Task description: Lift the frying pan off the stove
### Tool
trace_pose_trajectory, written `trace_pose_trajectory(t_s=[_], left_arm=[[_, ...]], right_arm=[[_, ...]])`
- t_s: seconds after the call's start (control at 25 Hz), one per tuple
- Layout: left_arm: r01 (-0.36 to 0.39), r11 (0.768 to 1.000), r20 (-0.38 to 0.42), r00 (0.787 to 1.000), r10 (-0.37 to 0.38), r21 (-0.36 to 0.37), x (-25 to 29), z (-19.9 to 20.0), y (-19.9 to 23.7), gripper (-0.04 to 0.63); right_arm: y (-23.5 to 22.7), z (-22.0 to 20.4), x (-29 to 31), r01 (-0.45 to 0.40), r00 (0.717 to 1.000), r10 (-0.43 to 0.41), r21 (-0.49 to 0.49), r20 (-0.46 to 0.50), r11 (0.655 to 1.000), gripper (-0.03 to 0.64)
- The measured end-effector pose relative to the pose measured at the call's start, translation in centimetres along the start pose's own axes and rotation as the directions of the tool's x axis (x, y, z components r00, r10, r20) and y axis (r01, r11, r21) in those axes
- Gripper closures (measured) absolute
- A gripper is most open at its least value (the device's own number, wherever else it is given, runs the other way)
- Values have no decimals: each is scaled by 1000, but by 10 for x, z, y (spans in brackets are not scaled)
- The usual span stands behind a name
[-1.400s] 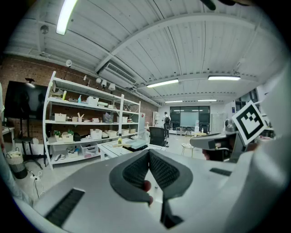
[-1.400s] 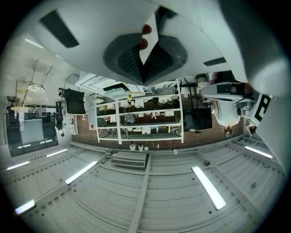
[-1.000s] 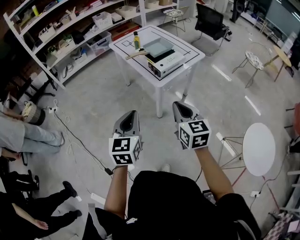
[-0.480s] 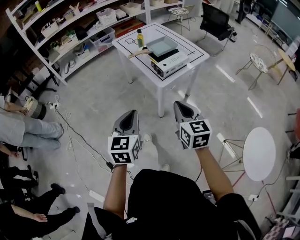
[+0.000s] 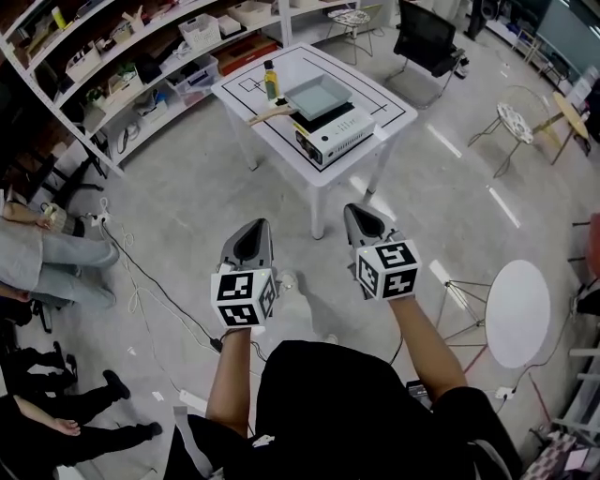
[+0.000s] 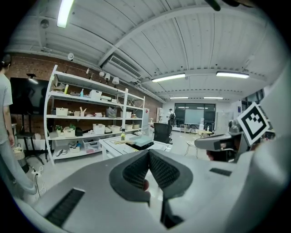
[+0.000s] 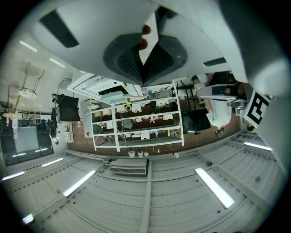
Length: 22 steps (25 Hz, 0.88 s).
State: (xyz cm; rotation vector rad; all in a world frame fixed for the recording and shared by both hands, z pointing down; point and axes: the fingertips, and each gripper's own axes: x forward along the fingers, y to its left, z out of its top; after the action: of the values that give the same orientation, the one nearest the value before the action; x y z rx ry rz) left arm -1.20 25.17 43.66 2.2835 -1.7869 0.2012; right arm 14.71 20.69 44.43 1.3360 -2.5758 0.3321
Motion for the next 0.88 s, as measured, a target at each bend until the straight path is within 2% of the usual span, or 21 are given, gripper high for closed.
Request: trace_pose_trajectory(t_s=[0.88], left_arm=[[46,999,-7,999,-46,-17,145,60,105,583]], right_arm=[[-36,73,170,25,1000,-25,3,-2,1000,615]])
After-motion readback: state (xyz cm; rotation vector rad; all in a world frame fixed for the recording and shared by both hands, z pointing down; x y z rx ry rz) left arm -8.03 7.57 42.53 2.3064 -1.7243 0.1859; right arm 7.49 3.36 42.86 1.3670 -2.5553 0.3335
